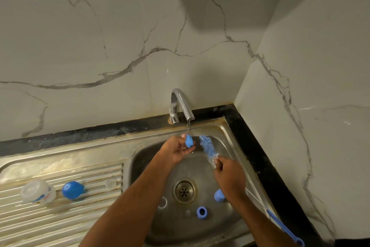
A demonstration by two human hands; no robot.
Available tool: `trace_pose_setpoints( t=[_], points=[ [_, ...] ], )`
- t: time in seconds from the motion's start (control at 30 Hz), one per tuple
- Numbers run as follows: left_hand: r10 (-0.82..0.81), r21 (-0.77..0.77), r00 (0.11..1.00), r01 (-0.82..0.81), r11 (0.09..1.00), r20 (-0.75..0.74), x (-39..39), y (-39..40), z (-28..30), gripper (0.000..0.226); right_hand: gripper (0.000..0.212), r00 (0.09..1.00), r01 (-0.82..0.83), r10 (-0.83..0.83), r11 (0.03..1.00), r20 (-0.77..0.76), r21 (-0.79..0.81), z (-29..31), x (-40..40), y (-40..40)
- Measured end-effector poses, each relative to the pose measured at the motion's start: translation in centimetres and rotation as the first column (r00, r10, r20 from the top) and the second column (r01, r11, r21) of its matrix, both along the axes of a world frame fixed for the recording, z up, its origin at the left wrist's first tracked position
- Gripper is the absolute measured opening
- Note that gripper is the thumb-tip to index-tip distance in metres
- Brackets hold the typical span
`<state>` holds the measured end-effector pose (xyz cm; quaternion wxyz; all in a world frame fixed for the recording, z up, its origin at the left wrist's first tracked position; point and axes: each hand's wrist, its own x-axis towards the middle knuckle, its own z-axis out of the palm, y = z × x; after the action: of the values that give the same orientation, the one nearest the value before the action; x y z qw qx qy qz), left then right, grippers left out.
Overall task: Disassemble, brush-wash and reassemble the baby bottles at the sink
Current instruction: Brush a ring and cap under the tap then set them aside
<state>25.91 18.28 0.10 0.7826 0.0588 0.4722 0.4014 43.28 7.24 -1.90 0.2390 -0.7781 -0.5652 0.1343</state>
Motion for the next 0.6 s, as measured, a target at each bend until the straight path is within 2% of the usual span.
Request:
trace_pose_setpoints(
  t=[0.2,0.3,0.47,0.6],
  points=[
    [0.094,-0.05,0.986,-0.088,0.995,0.134,-0.5,-0.3,0.1,0.024,0.019,1.0,0.002,-0.002,1.0,0.021,-0.016,-0.2,0.0,0.1],
    [0.138,-0.114,0.972,-0.118,0.986,0.188,-0.4,-0.3,-0.4,0.035,0.018,0.999,0.002,-0.001,1.0,0.053,-0.025,0.1,-0.4,0.3],
    [0.064,-0.12,0.988,-0.047,0.992,0.143,-0.5,-0.4,-1.2,0.045,0.016,0.999,0.001,0.001,0.998,0.047,-0.056,-0.4,-0.8,0.3],
    [0.015,-0.049,0.997,-0.012,0.999,0.07,-1.2,-0.6,-1.4,0.045,0.018,0.999,-0.004,0.006,0.998,0.031,-0.06,-0.4,-0.9,0.1]
  ],
)
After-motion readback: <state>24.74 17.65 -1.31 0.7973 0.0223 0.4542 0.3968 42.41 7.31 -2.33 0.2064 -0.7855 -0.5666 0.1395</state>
